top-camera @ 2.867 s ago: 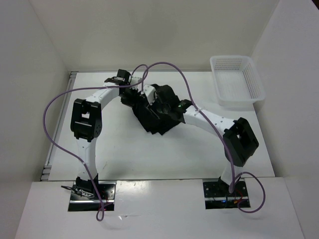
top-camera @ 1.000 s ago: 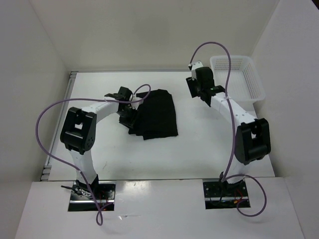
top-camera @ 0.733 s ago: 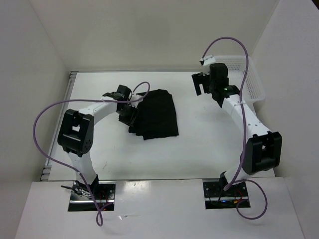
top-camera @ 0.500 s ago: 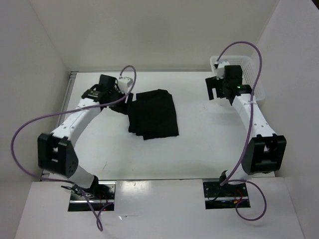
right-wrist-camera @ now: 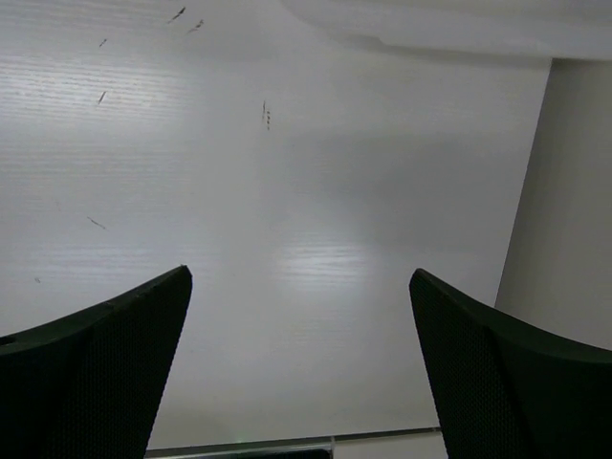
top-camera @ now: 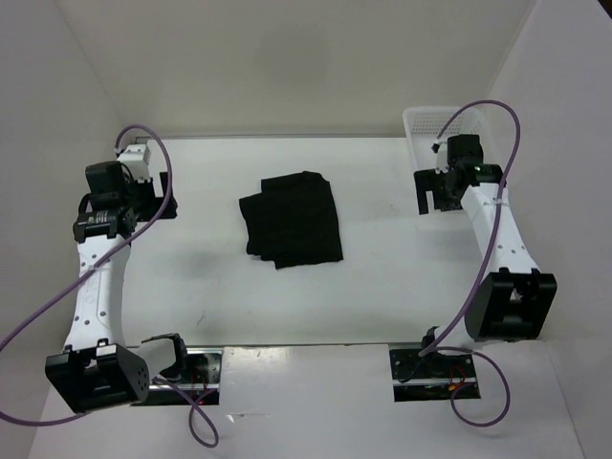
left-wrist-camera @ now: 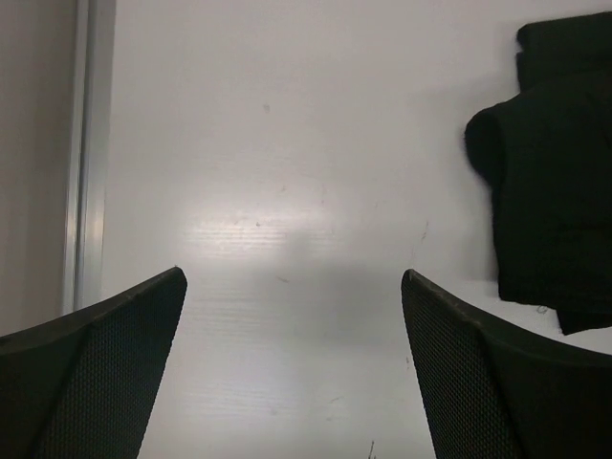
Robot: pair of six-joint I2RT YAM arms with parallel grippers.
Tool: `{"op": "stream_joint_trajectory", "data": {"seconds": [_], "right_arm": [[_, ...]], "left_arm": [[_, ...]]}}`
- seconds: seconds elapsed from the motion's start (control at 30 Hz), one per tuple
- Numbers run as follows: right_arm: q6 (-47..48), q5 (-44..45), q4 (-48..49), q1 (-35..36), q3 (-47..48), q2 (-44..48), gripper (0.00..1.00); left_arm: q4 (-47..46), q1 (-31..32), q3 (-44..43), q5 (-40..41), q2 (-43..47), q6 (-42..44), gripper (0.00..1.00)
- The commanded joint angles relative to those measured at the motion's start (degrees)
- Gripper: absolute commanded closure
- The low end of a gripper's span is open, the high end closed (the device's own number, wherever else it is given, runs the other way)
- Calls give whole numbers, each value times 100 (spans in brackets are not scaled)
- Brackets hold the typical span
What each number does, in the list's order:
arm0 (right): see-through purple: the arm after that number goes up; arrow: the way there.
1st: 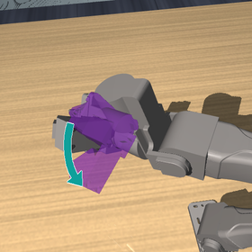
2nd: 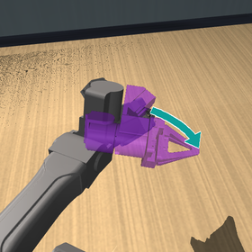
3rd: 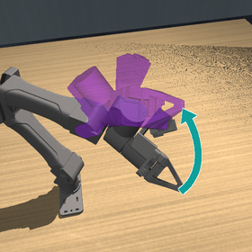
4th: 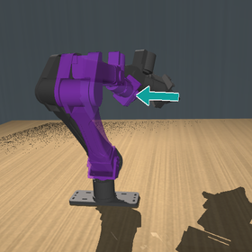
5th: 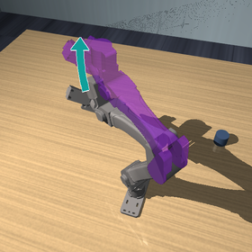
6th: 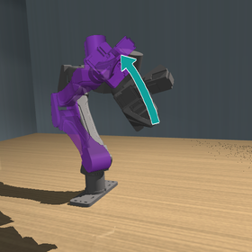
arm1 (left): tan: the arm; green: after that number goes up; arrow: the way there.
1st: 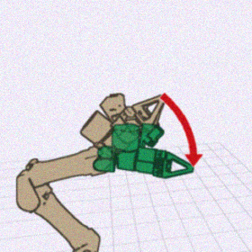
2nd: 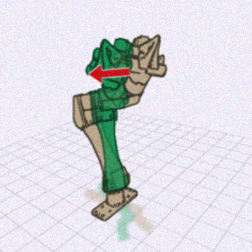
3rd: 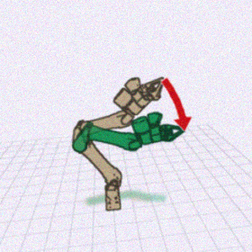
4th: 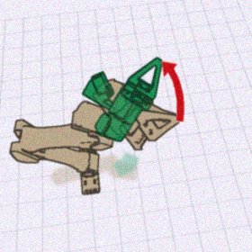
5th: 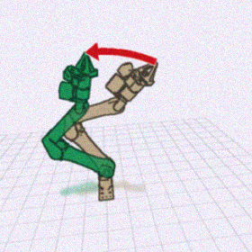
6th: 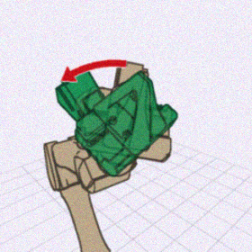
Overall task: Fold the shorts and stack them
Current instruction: Fold the shorts
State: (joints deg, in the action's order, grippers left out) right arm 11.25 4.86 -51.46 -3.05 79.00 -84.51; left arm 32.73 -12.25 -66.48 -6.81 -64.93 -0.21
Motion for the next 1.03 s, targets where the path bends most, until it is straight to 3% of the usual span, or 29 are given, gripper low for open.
{"op": "stream_joint_trajectory", "data": {"seconds": [0.0,1.0], "right_arm": [[-228,365,-110,-20,-87,698,0],[-448,313,400,-20,-1141,1718,0]], "left_arm": [[-91,-233,214,5,252,21,0],[14,-752,689,-1156,982,21,0]]}}
